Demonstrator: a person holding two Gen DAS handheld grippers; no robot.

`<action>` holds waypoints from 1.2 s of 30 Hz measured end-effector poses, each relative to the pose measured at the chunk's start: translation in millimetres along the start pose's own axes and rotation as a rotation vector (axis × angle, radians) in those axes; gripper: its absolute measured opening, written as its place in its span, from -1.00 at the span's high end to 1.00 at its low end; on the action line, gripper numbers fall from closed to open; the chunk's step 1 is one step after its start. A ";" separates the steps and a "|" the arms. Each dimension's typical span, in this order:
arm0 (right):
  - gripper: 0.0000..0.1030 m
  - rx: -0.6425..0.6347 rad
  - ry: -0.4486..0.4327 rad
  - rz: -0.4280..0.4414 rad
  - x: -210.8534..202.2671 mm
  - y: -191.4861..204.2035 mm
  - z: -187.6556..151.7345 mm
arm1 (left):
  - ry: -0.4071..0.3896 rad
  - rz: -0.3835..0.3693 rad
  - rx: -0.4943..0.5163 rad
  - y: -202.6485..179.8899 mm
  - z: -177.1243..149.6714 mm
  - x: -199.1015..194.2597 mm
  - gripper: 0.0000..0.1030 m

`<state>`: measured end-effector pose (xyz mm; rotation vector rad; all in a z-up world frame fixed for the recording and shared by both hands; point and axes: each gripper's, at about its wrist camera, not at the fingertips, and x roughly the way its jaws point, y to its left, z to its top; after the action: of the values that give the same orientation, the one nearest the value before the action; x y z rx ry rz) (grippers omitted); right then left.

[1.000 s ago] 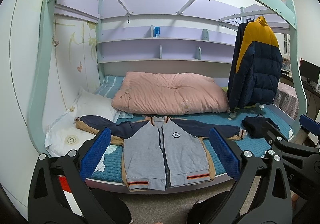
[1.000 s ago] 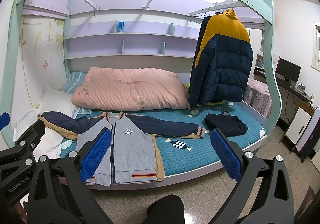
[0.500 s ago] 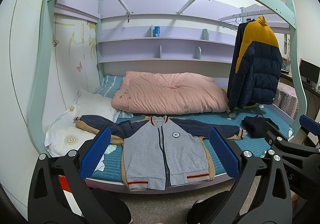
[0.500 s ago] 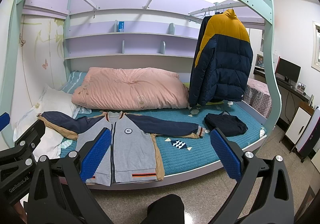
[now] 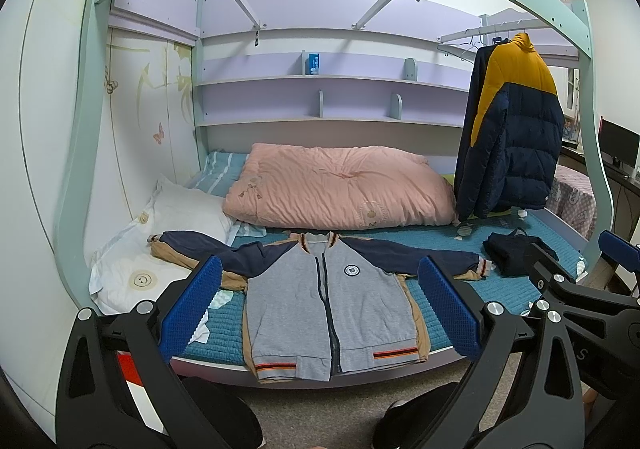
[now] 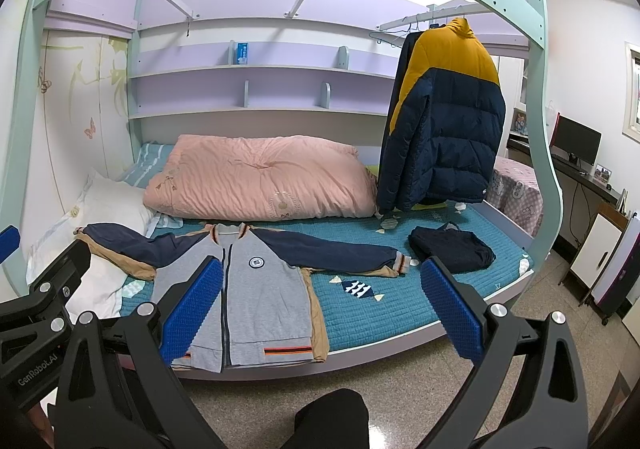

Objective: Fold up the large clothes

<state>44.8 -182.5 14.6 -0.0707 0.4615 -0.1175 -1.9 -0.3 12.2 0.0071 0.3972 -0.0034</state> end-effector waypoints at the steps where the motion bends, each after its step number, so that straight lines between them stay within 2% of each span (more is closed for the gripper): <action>1: -0.86 0.000 0.000 0.000 0.2 0.0 -0.2 | 0.000 0.000 0.000 0.2 2.0 -0.9 -0.92; 23: -0.86 0.001 0.021 0.005 8.2 -5.7 2.3 | 0.010 0.002 0.011 -3.2 8.5 -0.8 -0.92; 28: -0.86 -0.003 0.074 0.022 44.4 2.8 0.8 | 0.058 0.009 0.018 -0.7 9.1 26.4 -0.92; 34: -0.86 -0.019 0.153 0.053 101.1 23.1 -8.1 | 0.149 0.011 0.002 11.2 -6.4 90.6 -0.92; 36: -0.86 -0.019 0.178 0.062 120.6 30.9 -10.5 | 0.187 -0.018 -0.017 18.7 -10.7 113.6 -0.92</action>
<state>150.3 -167.8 -50.7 -0.0647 0.6417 -0.0586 98.8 18.2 -41.5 -0.0128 0.5839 -0.0173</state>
